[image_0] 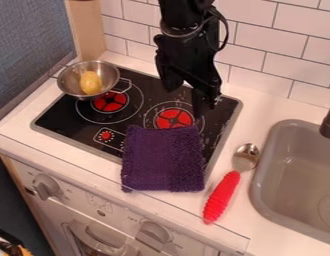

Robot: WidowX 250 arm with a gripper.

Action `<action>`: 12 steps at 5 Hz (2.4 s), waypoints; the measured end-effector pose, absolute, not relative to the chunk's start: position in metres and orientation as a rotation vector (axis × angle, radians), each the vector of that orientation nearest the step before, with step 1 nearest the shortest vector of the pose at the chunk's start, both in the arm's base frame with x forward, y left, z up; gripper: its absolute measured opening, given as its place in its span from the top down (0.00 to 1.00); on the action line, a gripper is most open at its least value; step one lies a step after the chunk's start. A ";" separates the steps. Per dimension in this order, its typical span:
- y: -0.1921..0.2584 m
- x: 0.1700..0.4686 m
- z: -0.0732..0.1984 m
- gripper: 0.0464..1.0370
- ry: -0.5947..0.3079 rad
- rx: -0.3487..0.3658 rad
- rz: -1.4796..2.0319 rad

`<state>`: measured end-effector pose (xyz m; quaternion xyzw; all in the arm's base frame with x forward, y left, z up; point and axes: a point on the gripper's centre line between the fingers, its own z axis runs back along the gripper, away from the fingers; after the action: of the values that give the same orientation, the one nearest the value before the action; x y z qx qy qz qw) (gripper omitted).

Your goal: Remove the yellow object from the pot and move it above the right burner.

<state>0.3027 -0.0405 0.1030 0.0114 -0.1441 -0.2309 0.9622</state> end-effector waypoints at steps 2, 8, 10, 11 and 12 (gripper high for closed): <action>-0.005 0.308 0.095 0.04 -0.246 0.006 -0.333; 0.164 0.362 0.098 0.04 -0.227 0.076 0.156; 0.179 0.345 0.077 0.04 -0.158 0.088 0.222; 0.176 0.340 0.066 0.04 -0.129 0.074 0.236; 0.174 0.339 0.053 0.04 -0.111 0.060 0.234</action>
<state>0.3388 0.1743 0.0534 0.0297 -0.0553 0.1167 0.9912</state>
